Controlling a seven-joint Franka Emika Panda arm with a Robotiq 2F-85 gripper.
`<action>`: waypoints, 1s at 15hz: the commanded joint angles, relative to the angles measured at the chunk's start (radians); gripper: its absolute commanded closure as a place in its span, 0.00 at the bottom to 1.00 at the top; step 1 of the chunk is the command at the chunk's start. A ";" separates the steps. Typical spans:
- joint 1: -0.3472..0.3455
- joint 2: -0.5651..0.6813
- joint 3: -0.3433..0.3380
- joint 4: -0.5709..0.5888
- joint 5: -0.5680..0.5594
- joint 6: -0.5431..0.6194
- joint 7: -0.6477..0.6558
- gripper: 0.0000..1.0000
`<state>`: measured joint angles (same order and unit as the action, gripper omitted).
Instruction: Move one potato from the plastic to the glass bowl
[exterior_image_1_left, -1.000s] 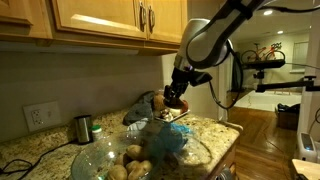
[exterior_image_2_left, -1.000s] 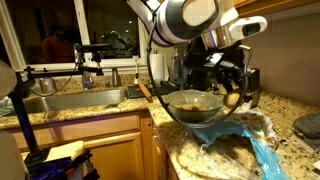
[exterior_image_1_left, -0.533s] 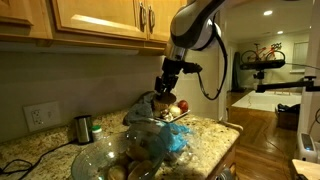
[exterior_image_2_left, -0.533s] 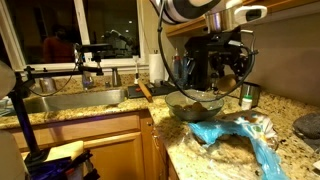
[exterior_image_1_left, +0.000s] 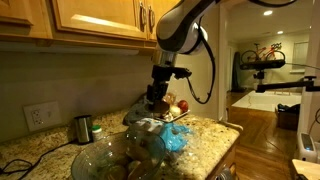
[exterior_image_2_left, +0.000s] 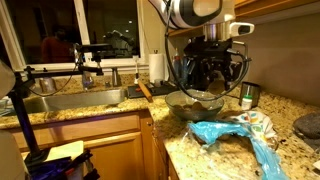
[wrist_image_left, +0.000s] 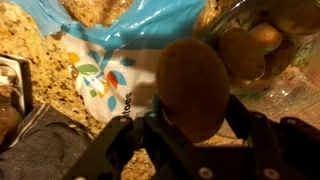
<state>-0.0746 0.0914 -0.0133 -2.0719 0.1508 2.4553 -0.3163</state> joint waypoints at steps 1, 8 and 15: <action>0.015 0.060 0.025 0.051 0.016 -0.026 -0.049 0.63; 0.020 0.155 0.088 0.090 0.006 -0.031 -0.071 0.63; 0.037 0.201 0.123 0.106 -0.029 -0.017 -0.075 0.63</action>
<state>-0.0498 0.2834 0.1117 -1.9880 0.1435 2.4552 -0.3799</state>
